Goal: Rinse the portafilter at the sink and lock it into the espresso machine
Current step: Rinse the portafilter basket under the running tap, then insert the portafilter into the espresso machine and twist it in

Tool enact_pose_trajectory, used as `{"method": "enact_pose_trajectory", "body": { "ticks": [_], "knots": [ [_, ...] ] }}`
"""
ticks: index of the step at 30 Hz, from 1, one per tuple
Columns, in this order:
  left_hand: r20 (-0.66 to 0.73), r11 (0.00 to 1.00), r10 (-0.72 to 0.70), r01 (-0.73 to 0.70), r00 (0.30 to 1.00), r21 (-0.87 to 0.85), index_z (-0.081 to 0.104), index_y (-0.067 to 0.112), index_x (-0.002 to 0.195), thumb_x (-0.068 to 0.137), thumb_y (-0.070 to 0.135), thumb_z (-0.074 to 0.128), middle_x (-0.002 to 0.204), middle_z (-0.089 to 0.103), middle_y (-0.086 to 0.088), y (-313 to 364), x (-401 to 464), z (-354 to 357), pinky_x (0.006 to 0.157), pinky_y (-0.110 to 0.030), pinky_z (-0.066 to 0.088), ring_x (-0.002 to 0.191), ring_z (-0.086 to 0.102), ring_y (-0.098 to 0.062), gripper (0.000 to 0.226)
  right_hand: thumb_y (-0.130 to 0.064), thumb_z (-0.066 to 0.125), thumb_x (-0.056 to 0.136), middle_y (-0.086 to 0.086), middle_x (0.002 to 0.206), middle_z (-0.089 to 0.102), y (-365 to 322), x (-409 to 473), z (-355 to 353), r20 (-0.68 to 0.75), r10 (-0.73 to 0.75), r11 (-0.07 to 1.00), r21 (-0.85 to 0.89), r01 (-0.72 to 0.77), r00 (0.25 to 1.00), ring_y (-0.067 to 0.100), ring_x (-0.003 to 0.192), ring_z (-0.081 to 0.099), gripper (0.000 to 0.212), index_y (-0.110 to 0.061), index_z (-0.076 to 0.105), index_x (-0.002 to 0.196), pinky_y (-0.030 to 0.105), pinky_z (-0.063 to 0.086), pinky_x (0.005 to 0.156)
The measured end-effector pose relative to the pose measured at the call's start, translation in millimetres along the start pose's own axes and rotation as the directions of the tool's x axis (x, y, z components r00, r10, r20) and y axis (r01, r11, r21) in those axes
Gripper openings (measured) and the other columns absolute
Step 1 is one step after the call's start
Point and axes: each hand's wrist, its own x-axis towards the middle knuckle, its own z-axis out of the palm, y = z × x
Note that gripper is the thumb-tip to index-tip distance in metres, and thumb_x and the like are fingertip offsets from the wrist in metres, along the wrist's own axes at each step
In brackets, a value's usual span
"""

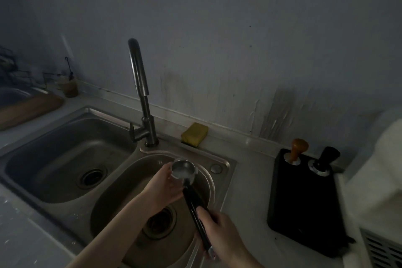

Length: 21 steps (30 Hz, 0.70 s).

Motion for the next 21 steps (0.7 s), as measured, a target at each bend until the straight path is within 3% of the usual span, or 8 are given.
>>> {"method": "enact_pose_trajectory", "body": {
  "ticks": [2,5,7,10,15,18,21],
  "knots": [
    [-0.001,1.000,0.018,-0.018,1.000,0.007,0.052,0.006,0.120,0.090,0.029,0.044,0.117,0.058,-0.019,-5,-7,14,0.078,-0.037,0.050,0.107,0.058,-0.029,0.039,-0.039,0.049,0.087,-0.003,0.043,0.060,2,-7,-8,-0.031,0.011,1.000,0.003,-0.011,0.999,0.006,0.034,0.053,0.036,-0.019,0.061,0.060,0.019,0.042,0.043],
    [0.044,0.996,0.017,-0.021,0.999,0.086,0.053,0.003,0.103,0.092,0.017,0.039,0.092,0.061,-0.013,-20,-22,41,0.067,-0.032,0.052,0.085,0.061,-0.024,0.022,-0.035,0.050,0.087,-0.002,0.041,0.058,8,-17,-23,-0.103,0.037,0.998,0.053,-0.031,0.994,0.012,0.031,0.051,0.036,-0.013,0.060,0.059,0.021,0.039,0.036],
    [0.079,0.997,-0.032,0.026,0.996,0.078,0.053,0.004,0.095,0.093,0.019,0.034,0.086,0.061,-0.012,-33,-31,61,0.069,-0.034,0.048,0.078,0.059,-0.024,0.024,-0.031,0.050,0.088,0.000,0.041,0.057,11,-24,-34,-0.157,0.036,0.996,0.092,-0.022,0.987,0.014,0.028,0.050,0.036,-0.012,0.059,0.059,0.019,0.037,0.032],
    [0.132,0.994,-0.088,0.078,0.987,0.076,0.056,0.003,0.096,0.091,0.023,0.034,0.088,0.060,-0.012,-50,-38,85,0.071,-0.034,0.044,0.079,0.057,-0.024,0.030,-0.029,0.049,0.090,0.000,0.045,0.059,17,-35,-54,-0.230,0.041,0.990,0.138,-0.009,0.972,0.015,0.030,0.050,0.034,-0.012,0.058,0.061,0.021,0.038,0.033],
    [0.267,0.972,-0.171,0.118,0.948,0.203,0.063,0.009,0.099,0.083,0.018,0.054,0.089,0.064,-0.008,-80,-54,123,0.078,-0.031,0.046,0.085,0.060,-0.021,0.020,-0.027,0.048,0.089,-0.002,0.046,0.060,33,-59,-88,-0.320,0.047,0.989,0.147,0.001,0.946,0.015,0.034,0.053,0.033,-0.014,0.059,0.062,0.025,0.041,0.040],
    [0.324,0.963,-0.190,0.111,0.927,0.246,0.060,0.014,0.103,0.086,0.015,0.050,0.095,0.064,-0.007,-102,-65,145,0.069,-0.029,0.046,0.082,0.059,-0.020,0.020,-0.027,0.048,0.090,-0.001,0.046,0.061,43,-74,-103,-0.374,0.062,0.985,0.173,0.004,0.925,0.013,0.033,0.053,0.032,-0.017,0.060,0.062,0.023,0.040,0.036],
    [0.387,0.948,-0.219,0.102,0.895,0.302,0.059,0.005,0.110,0.089,0.018,0.047,0.100,0.069,-0.007,-123,-74,167,0.063,-0.028,0.051,0.081,0.063,-0.020,0.027,-0.028,0.045,0.091,-0.004,0.035,0.059,52,-89,-117,-0.388,0.078,0.978,0.207,0.005,0.918,0.011,0.029,0.051,0.023,-0.017,0.064,0.082,0.019,0.037,0.032]
  ]
}}
